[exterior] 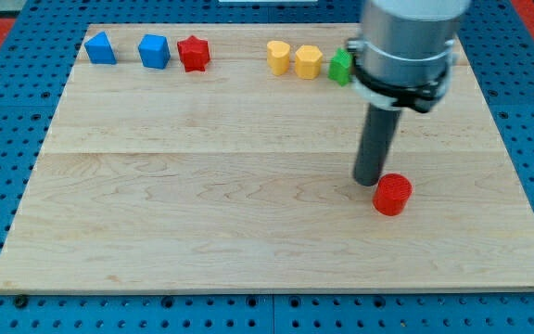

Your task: Push the red star below green star

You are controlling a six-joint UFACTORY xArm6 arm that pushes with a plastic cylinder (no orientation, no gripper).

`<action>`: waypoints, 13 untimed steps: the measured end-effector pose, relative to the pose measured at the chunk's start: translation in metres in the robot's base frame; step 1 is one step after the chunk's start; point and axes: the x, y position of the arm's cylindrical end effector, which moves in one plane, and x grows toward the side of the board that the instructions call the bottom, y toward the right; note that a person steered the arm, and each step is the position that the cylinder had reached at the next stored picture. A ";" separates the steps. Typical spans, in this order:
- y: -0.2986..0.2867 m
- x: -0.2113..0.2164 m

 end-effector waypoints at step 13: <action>-0.199 -0.213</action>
